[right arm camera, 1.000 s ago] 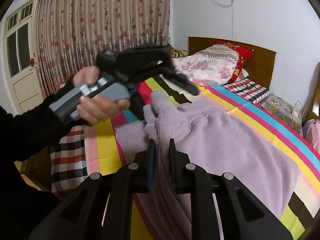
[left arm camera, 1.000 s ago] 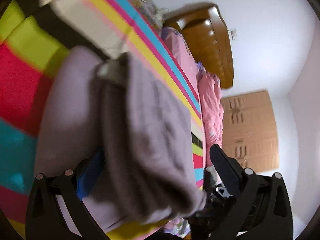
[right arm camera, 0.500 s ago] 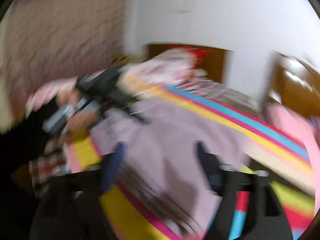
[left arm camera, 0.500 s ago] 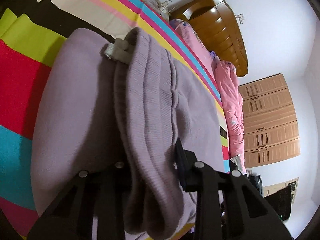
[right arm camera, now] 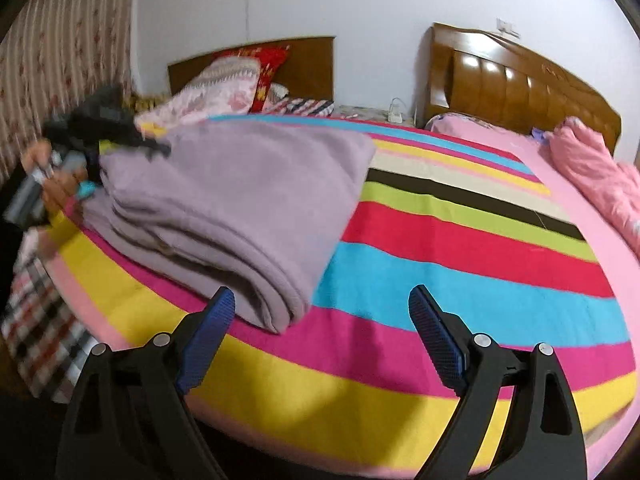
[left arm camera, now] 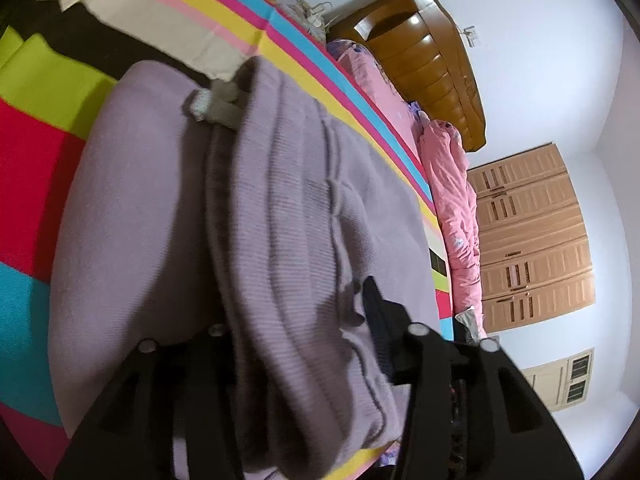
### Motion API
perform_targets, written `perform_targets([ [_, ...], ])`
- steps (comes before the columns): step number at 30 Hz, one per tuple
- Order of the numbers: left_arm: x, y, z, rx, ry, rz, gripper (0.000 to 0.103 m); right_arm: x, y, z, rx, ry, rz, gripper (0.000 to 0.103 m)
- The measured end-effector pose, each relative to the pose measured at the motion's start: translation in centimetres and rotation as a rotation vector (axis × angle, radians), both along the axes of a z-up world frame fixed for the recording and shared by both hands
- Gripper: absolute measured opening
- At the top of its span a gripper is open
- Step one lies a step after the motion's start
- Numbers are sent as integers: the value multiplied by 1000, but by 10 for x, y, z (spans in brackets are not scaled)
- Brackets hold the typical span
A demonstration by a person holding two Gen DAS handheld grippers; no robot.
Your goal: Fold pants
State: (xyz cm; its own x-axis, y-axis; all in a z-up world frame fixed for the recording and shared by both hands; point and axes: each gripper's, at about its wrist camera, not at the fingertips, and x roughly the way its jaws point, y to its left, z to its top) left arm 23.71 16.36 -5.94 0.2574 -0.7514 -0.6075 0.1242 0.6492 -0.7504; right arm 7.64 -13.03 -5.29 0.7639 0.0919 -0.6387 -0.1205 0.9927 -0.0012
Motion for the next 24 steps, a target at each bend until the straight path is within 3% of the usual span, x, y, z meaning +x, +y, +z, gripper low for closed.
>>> perform_targets([
  [3, -1, -9, 6, 17, -28, -9, 67, 5, 8, -8, -59, -15, -18, 85],
  [6, -2, -16, 9, 53, -48, -10, 74, 6, 13, -10, -110, -38, -58, 85],
  [8, -1, -21, 10, 80, -59, -2, 73, 11, 22, -17, -194, -19, -53, 85],
  [11, -5, -26, 12, 221, -95, 6, 42, 8, 22, -17, -229, -50, -98, 87],
  [12, -8, -28, 14, 236, -116, -3, 34, 8, 21, -17, -244, -58, -127, 87],
  [14, -13, -32, 24, 269, -161, -19, 27, 9, 17, -18, -246, -62, -142, 89],
  [15, -19, -37, 33, 307, -207, -32, 24, 10, 17, -20, -256, -63, -149, 89],
  [17, -29, -39, 52, 297, -267, -36, 21, 9, 19, -18, -298, -76, -163, 89],
  [20, -49, -13, 94, 158, -369, -6, 21, 8, 20, -16, -319, -81, -163, 89],
  [22, -52, 7, 90, 127, -372, 18, 21, 6, 21, -18, -322, -85, -138, 89],
  [24, -38, 30, 45, 164, -259, 47, 22, 8, 19, -22, -284, -76, -130, 89],
])
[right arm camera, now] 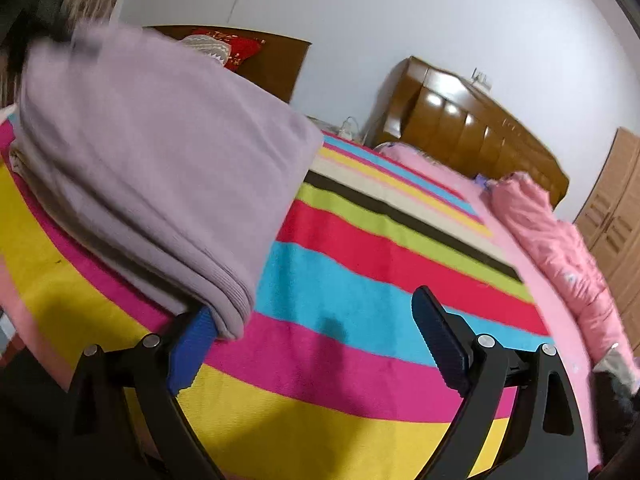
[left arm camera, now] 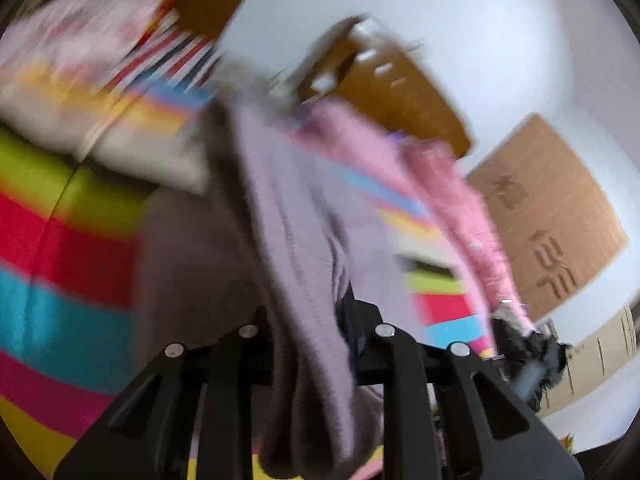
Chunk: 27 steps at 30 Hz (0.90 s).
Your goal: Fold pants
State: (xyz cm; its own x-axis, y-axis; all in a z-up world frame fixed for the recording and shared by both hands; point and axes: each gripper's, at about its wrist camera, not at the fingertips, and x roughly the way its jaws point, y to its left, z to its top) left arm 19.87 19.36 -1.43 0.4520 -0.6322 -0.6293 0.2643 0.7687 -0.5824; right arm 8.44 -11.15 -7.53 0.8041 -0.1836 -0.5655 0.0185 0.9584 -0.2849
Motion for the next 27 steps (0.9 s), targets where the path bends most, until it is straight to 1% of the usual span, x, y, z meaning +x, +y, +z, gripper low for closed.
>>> perform_targets([
  [1, 8, 8, -35, -2, 96, 15, 22, 2, -2, -1, 20, 0, 3, 89],
  [2, 7, 14, -46, -53, 96, 15, 23, 3, -4, -1, 30, 3, 4, 89],
  [3, 3, 25, -52, -153, 64, 8, 23, 3, -5, -1, 30, 4, 7, 89],
  [4, 2, 26, -51, -158, 61, 10, 23, 3, -5, 0, 28, 10, 10, 89],
  [6, 1, 17, -46, -102, 34, 20, 24, 2, -5, 0, 36, 15, 2, 89],
  [9, 2, 12, -37, -79, 27, 27, 24, 4, -5, 3, 37, 23, 2, 90],
  [11, -2, 2, -22, -21, -19, 15, 24, 5, -4, 4, 28, 30, 5, 90],
  [13, 1, -2, -20, 30, -28, 2, 24, 6, -6, 3, 48, 23, 0, 91],
  [14, 4, -1, -28, 36, -2, 9, 24, 5, -6, 2, 57, 20, -2, 91],
  [15, 5, 2, -36, 8, 18, 21, 25, 6, -8, 1, 69, 18, -2, 92],
  [17, -1, 11, -43, -69, 21, 37, 25, 6, -8, 1, 73, 22, 4, 92],
  [18, -4, 12, -43, -67, 12, 43, 25, 6, -8, 1, 71, 24, 9, 92],
  [20, -9, 8, -35, -39, 1, 70, 24, 6, -7, 2, 67, 27, 11, 92],
  [22, -14, -5, -14, 36, -53, 60, 24, 7, -9, 2, 73, 34, 17, 92],
  [23, -15, -9, -8, 67, -63, 50, 24, 8, -12, 2, 86, 35, 18, 92],
  [24, -14, -11, -7, 98, -53, 37, 25, 9, -15, 2, 103, 35, 18, 92],
  [25, -10, -10, -15, 112, -27, 33, 27, 8, -16, 1, 117, 34, 17, 92],
  [26, -6, -6, -22, 118, -9, 40, 36, 8, -17, 0, 127, 33, 18, 92],
  [27, -4, 1, -33, 84, 1, 50, 38, 8, -18, 0, 140, 36, 27, 92],
])
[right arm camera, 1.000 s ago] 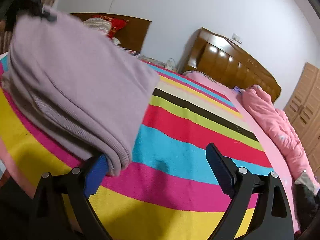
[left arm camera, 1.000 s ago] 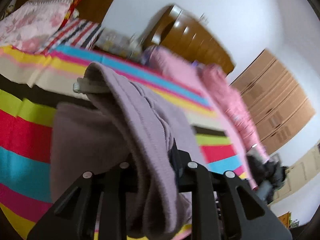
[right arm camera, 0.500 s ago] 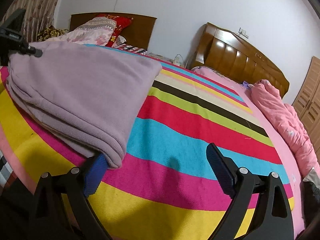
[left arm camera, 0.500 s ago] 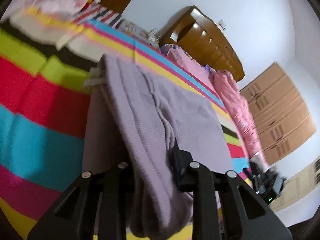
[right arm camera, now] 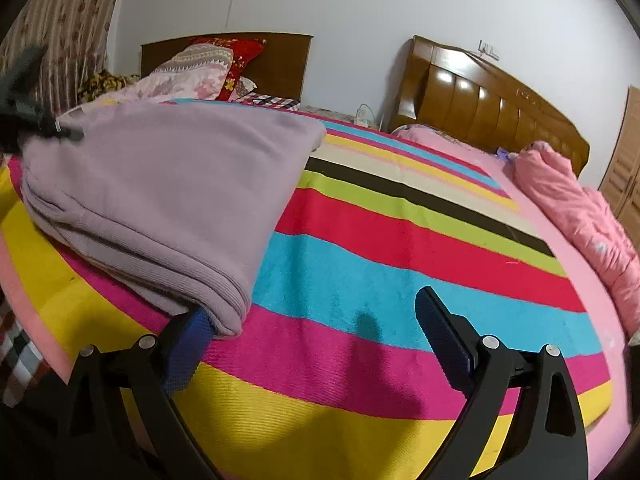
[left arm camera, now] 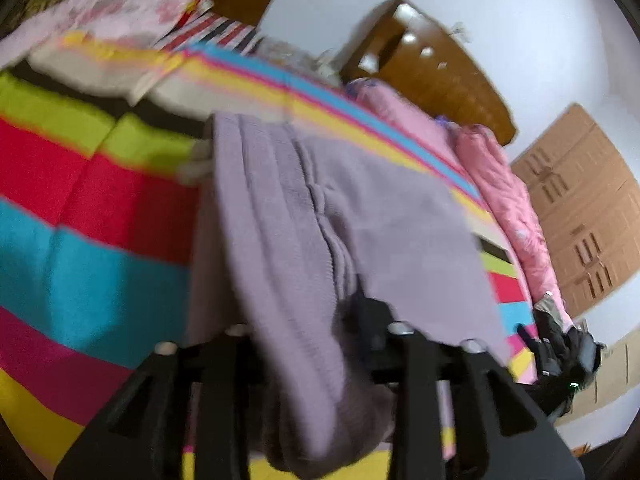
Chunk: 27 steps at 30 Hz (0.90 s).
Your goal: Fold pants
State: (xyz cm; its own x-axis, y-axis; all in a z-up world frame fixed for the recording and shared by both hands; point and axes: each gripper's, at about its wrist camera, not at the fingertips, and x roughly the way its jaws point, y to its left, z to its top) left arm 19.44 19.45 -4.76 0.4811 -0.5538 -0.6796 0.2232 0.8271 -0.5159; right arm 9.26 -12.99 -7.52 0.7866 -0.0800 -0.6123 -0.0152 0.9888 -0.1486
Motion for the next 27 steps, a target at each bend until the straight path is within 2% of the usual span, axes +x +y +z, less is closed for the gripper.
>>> perform_targets([
  [2, -2, 10, -3, -70, -5, 12, 45, 1, -4, 3, 24, 40, 35, 92],
  [3, -7, 12, 3, -56, -19, 30, 53, 0, -7, 5, 38, 64, 64, 92],
  [4, -12, 13, 9, -23, -39, 54, 59, -5, -12, 8, 63, 85, 108, 92],
  [5, -18, 16, 17, 29, -64, 96, 73, -11, -15, 11, 86, 84, 143, 92],
  [6, -26, 18, 31, 134, -108, 186, 84, -23, -25, 19, 154, 62, 199, 92],
  [8, -43, 18, 55, 252, -209, 269, 84, -32, -41, 31, 261, 44, 212, 92],
  [9, -53, 13, 73, 260, -277, 268, 85, -32, -51, 38, 325, 32, 198, 92],
  [12, -64, -14, 97, 202, -371, 192, 92, -18, -58, 53, 448, -28, 206, 92],
  [13, -63, -30, 100, 209, -387, 147, 92, -9, -52, 57, 475, -51, 228, 92],
  [15, -61, -67, 96, 271, -412, 50, 92, 5, -36, 63, 457, -72, 253, 91],
  [17, -63, -93, 79, 383, -408, -9, 92, 22, -7, 66, 370, -76, 253, 86],
  [19, -65, -107, 55, 505, -404, -37, 92, 36, 13, 60, 310, -22, 260, 86],
  [20, -64, -110, 38, 586, -375, -37, 92, 39, 25, 52, 273, 11, 269, 86],
  [21, -65, -107, 25, 629, -347, -35, 92, 39, 35, 44, 241, 41, 297, 86],
  [22, -67, -102, 14, 635, -327, -41, 92, 37, 44, 34, 206, 73, 329, 85],
  [23, -68, -96, 8, 597, -321, -37, 92, 35, 51, 26, 166, 92, 341, 85],
  [24, -68, -85, 6, 536, -313, -26, 92, 28, 55, 19, 134, 64, 344, 85],
  [27, -66, -81, 5, 544, -307, -32, 93, 27, 44, 16, 208, 93, 333, 86],
])
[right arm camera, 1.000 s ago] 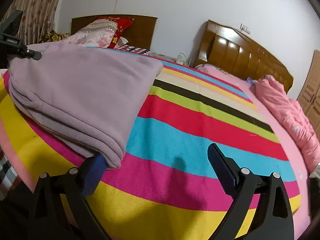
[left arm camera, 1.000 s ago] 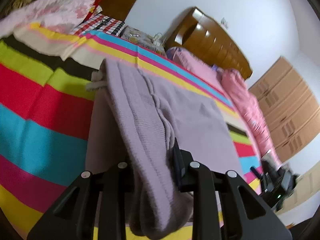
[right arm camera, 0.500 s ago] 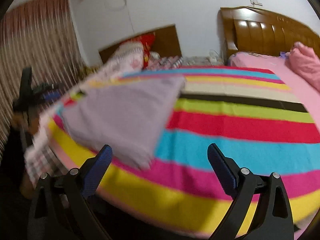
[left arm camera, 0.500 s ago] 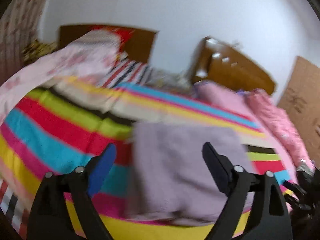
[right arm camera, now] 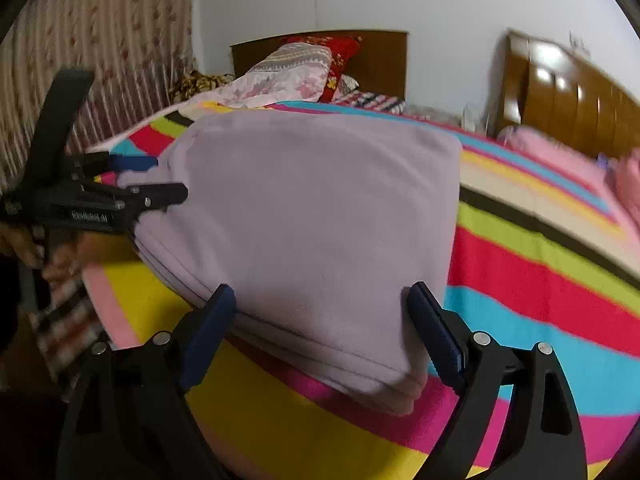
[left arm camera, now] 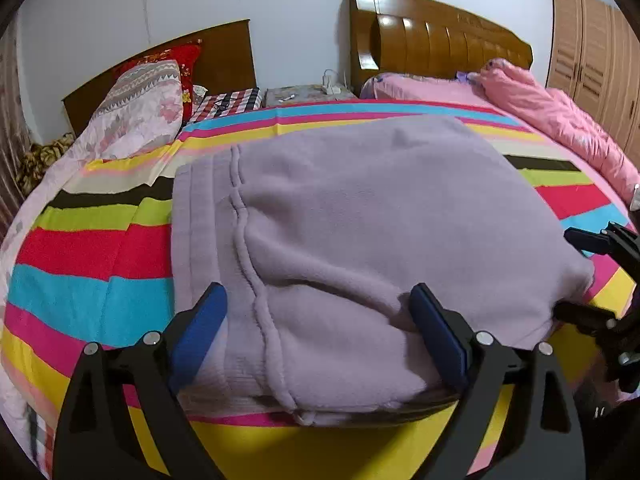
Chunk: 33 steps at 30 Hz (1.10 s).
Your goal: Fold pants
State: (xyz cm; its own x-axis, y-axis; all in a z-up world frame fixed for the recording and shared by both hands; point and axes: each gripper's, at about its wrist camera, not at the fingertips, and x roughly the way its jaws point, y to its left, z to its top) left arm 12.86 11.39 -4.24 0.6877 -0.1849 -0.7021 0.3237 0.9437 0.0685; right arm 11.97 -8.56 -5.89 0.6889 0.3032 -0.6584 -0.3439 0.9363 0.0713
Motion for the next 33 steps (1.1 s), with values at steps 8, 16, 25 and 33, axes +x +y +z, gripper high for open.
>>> perform_targets([
  [8, -9, 12, 13, -91, -38, 13, 95, 5, 1, 5, -81, 19, 26, 88],
  [16, 12, 43, 17, 2, -43, 233, 95, 26, 25, 35, 37, -62, 54, 88],
  [25, 14, 74, -8, -174, 50, 282, 102, 18, 51, 4, -8, 16, 154, 93],
  [33, 14, 70, -10, -180, 56, 296, 102, 20, 48, 30, 41, 23, 274, 93],
])
